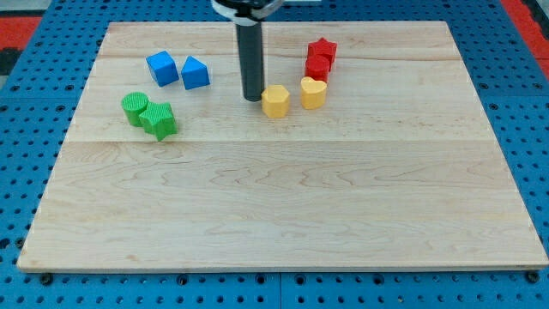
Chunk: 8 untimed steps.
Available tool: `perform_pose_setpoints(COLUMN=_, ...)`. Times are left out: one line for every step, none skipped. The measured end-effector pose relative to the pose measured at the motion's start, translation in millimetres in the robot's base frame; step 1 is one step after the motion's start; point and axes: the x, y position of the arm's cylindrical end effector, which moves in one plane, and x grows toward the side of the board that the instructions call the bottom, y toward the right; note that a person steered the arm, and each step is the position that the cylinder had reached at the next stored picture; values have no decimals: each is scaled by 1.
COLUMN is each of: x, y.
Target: Point your arm towards green circle
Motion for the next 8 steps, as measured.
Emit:
perform_pose_setpoints(x=22, y=31)
perform_pose_setpoints(x=50, y=20)
perform_pose_setpoints(x=111, y=39)
perform_pose_setpoints(x=156, y=1)
perform_pose_setpoints(x=158, y=-144)
perform_pose_setpoints(x=153, y=-198)
perform_pose_setpoints(x=152, y=-212)
perform_pose_setpoints(x=126, y=-288)
